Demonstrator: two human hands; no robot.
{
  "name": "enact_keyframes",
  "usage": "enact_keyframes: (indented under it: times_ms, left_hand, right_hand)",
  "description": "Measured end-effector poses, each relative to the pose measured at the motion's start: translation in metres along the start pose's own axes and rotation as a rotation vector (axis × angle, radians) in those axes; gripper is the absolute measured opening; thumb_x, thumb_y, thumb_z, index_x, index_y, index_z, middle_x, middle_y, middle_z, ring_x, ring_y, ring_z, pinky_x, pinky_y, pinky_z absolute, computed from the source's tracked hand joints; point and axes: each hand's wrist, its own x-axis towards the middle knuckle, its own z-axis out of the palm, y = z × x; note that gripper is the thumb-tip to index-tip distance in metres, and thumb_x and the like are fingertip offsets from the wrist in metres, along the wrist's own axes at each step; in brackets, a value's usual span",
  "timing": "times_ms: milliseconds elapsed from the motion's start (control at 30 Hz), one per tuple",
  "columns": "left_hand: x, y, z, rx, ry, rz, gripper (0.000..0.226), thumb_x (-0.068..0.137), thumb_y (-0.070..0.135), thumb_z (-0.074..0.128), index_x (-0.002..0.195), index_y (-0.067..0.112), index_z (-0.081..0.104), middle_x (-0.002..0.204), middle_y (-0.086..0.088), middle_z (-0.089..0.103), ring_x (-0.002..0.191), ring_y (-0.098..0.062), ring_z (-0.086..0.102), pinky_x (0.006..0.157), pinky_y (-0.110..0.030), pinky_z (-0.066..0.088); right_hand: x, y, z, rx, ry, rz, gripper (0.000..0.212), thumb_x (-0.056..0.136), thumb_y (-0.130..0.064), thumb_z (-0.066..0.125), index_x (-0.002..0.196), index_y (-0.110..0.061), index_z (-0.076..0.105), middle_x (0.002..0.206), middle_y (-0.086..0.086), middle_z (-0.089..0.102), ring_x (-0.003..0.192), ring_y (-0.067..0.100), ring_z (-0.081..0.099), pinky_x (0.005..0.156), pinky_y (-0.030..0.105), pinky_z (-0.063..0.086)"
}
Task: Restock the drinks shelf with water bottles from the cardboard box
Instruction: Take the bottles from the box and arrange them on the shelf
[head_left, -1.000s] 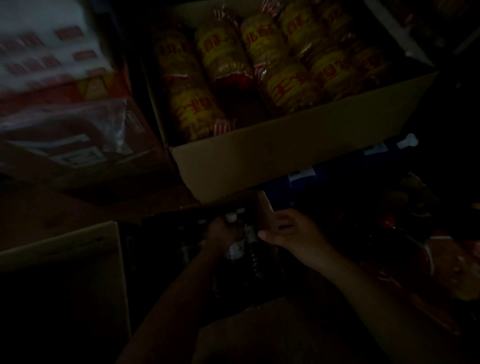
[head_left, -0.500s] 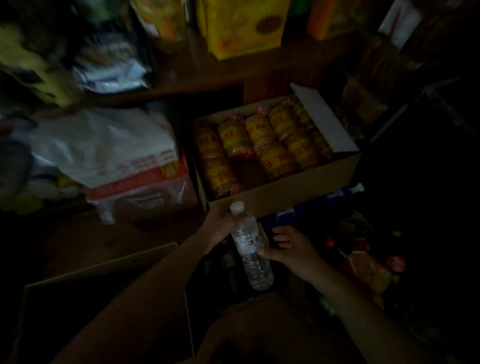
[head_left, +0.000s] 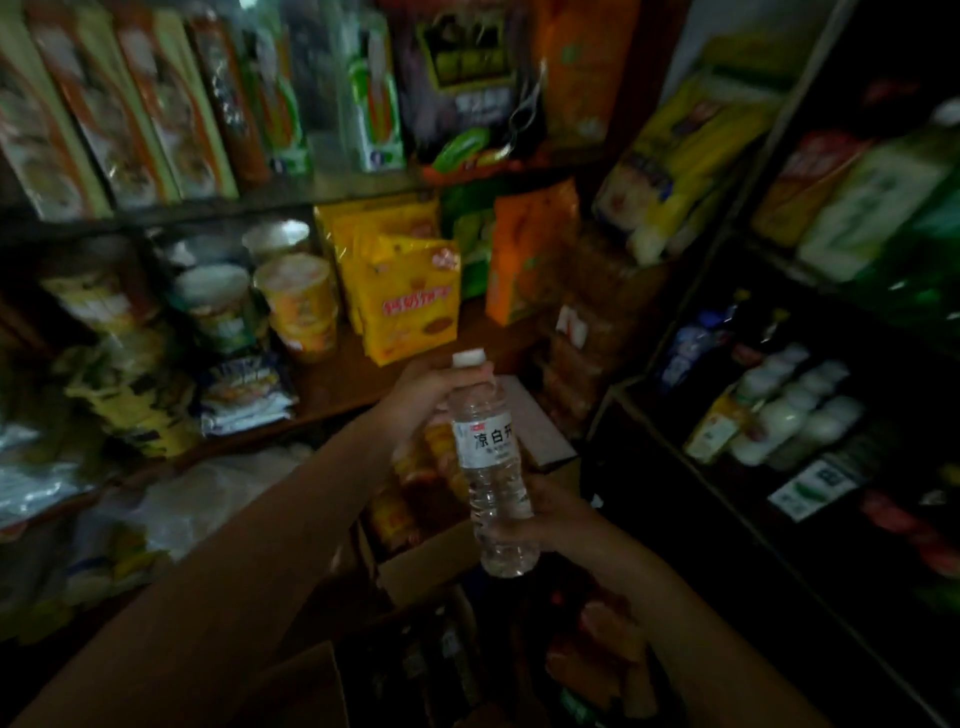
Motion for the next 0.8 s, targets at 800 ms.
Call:
enact_keyframes:
  times_ms: [800]
  left_hand:
    - [-0.026,0.202,0.481,0.284,-0.743,0.370,0.017,0.076,0.023,0.077,0.093,0.020,0.072,0.082,0.007,0.073,0.067,-0.001,0.067,0.056,-0.017,0.049]
  right_hand:
    - [-0.323,-0.018,-0.281,0.031,1.212,-0.104,0.078,0.033,-0.054,0.089,0.101,-0.030,0.061,0.104,-0.006,0.070,0.098,0.013,0.067,0.089,0.038,0.054]
